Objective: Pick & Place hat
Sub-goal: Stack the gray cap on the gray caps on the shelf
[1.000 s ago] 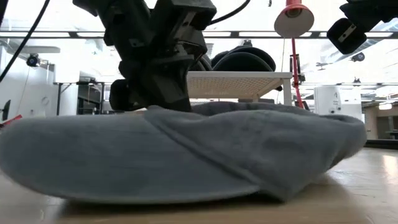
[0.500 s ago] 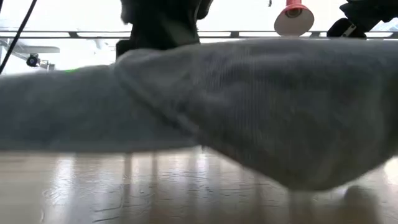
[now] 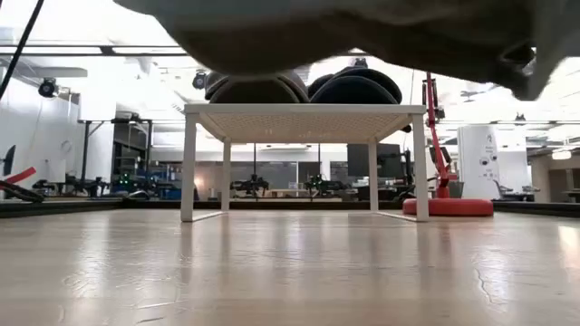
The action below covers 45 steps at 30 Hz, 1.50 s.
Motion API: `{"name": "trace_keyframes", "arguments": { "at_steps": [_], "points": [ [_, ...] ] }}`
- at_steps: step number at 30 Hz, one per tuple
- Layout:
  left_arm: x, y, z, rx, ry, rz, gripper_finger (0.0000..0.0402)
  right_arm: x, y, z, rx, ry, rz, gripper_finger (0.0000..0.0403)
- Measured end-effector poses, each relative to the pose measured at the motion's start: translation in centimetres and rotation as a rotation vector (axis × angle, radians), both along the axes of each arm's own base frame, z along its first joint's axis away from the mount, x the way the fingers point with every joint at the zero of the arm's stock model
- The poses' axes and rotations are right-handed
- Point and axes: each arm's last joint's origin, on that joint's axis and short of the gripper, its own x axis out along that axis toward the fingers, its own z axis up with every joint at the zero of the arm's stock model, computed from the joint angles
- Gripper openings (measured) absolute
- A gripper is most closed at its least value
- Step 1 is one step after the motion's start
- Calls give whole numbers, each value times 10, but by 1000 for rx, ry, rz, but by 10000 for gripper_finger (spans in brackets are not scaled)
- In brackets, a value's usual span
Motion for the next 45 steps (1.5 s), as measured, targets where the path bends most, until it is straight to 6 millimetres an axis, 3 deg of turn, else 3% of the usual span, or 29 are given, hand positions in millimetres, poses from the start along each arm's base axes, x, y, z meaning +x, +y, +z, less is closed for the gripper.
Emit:
{"name": "trace_keyframes", "arguments": {
  "at_steps": [6,15,21,31,39,45],
  "points": [
    [-25,-3,32,-33,-54,149,0,0,0,0,0,1,0,47],
    [-83,4,93,66,-361,443,0,0,0,0,3,3,-1,47],
    [-97,18,112,157,-475,569,0,0,0,0,3,2,-1,47],
    [-105,33,129,294,-728,919,0,0,0,0,0,1,0,47],
    [-75,67,124,318,-741,1073,0,0,0,1,-18,-12,6,47],
    [-66,94,124,358,-731,1159,0,0,0,1,-8,-8,3,47]
  ]
}}
